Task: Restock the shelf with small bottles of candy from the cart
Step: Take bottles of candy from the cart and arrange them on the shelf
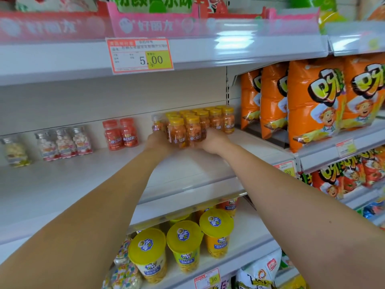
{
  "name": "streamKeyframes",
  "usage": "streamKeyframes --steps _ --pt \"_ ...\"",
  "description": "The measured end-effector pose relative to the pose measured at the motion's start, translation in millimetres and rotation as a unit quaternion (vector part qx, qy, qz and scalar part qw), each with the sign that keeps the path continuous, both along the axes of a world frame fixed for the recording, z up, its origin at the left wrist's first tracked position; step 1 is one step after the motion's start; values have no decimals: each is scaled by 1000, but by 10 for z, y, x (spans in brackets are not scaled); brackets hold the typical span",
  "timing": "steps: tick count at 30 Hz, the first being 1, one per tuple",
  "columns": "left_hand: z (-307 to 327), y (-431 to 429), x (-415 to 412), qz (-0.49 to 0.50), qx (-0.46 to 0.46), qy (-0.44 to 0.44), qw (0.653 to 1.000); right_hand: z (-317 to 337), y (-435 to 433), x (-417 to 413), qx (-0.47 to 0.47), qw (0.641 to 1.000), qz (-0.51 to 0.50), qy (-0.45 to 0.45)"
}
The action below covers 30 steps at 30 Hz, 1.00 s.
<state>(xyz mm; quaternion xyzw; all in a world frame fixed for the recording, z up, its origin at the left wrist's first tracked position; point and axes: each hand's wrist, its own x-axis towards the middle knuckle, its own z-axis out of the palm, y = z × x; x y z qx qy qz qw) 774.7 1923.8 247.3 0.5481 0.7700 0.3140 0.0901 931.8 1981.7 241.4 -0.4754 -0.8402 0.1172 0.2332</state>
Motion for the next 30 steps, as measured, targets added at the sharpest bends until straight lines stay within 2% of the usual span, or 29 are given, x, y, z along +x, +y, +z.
streamKeyframes --steps 2,3,5,7,8,9,13,15,18,20,23,25,30 --pt "87 -210 137 2 -13 53 998 90 -144 113 -5 1000 20 23" --pt "130 -388 249 3 11 99 995 133 -257 184 2 998 24 51" --pt "126 -794 494 -12 155 177 972 162 -509 335 42 988 14 145" --pt "37 -1267 757 -57 331 163 927 98 -819 524 124 967 9 221" --pt "-32 -1495 879 -80 371 133 915 47 -1010 632 161 957 21 240" --pt "-129 -1702 981 -102 374 116 915 -22 -1185 740 180 951 36 248" --pt "-716 -2265 1231 -157 260 139 943 -467 -1734 1111 150 959 59 231" --pt "-1063 -2389 1282 -188 191 110 957 -778 -1903 1243 118 964 59 229" --pt "-1662 -2512 1333 -201 75 38 976 -1376 -2151 1428 -2 974 35 223" --pt "-2071 -2610 1394 -200 -18 8 980 -1847 -2315 1536 -94 981 -4 170" --pt "-2640 -2764 1565 -186 -184 -73 962 -2505 -2548 1698 -213 974 -59 44" --pt "-2987 -2849 1685 -179 -263 -88 944 -2864 -2716 1822 -268 959 -90 -14" --pt "-3469 -3013 1943 -206 -336 -73 916 -3380 -3071 2098 -332 936 -93 -75"
